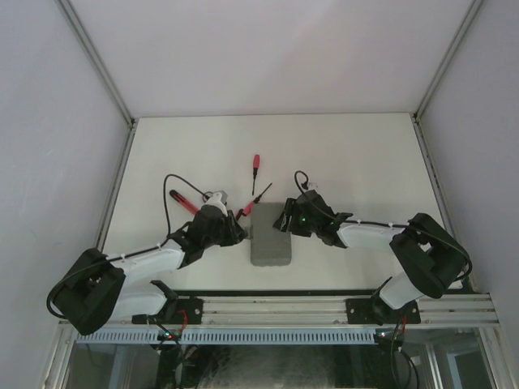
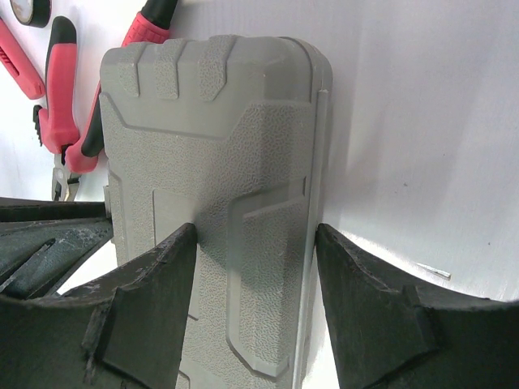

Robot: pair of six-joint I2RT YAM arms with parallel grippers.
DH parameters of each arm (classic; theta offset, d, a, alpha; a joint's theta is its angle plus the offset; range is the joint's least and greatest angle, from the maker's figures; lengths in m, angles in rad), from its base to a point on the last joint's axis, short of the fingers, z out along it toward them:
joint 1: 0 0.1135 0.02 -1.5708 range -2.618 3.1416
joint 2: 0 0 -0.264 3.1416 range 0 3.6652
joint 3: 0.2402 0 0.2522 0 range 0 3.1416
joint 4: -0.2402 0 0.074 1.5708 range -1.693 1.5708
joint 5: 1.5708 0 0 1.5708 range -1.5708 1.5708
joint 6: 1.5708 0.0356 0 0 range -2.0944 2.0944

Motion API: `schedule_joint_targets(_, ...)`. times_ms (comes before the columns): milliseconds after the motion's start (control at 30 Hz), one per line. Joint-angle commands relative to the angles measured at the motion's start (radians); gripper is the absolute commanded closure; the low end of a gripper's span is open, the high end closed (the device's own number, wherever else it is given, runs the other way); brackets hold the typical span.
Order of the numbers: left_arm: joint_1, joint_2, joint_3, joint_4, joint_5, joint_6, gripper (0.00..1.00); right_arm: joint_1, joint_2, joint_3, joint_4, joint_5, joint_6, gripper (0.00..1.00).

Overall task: Sort the tools into containers
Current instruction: Open the storage box at the center of the board.

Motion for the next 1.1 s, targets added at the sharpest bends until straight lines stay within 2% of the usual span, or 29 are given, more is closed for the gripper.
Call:
schedule_joint_targets(0, 0.01, 0.009, -0.007, 0.056, 0.03, 0.002, 0.71, 0.018, 0.075, -0.051, -0.255, 0.064, -0.072, 0.43)
schedule_joint_targets(300, 0.011, 0.039, -0.013, 0.108, 0.064, -0.01, 0.75, 0.018, 0.081, -0.052, -0.256, 0.066, -0.072, 0.43)
schedule_joint_targets(600, 0.013, 0.018, -0.017, 0.103, 0.057, -0.008, 0.94, 0.022, 0.049, -0.052, -0.262, 0.086, -0.062, 0.42)
schedule_joint_targets(733, 0.013, -0.015, -0.024, 0.089, 0.033, 0.006, 1.0, 0.034, -0.012, -0.052, -0.276, 0.113, -0.07, 0.36)
schedule_joint_targets(1067, 0.012, -0.111, -0.027, 0.08, 0.021, 0.034, 1.0, 0.088, -0.228, -0.052, -0.324, 0.227, -0.106, 0.23)
